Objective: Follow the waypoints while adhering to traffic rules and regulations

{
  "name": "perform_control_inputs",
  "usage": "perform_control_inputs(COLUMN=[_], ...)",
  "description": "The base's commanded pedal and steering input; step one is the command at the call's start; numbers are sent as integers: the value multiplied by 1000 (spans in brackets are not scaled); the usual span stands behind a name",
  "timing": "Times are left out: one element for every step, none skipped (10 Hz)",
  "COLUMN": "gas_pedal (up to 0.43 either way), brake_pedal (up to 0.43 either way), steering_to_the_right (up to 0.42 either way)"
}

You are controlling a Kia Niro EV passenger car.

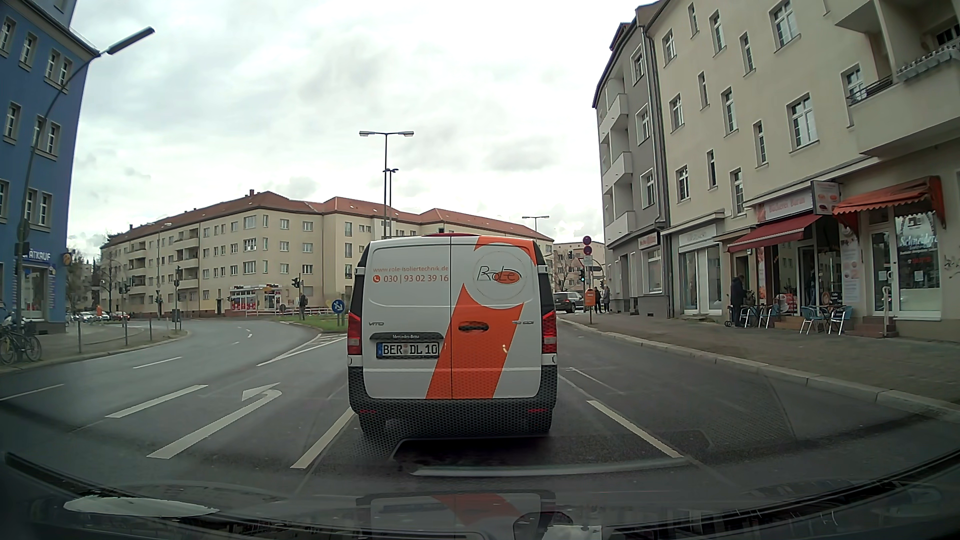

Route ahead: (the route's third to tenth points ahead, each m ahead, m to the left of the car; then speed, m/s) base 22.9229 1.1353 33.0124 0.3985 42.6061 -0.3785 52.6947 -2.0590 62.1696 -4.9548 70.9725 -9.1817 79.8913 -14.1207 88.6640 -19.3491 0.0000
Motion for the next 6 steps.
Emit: perform_control_inputs(gas_pedal=[39, 118, 157, 189, 220, 228], brake_pedal=[12, 12, 12, 12, 12, 12], steering_to_the_right=[-26, -26, -26, -26, -26, -26])
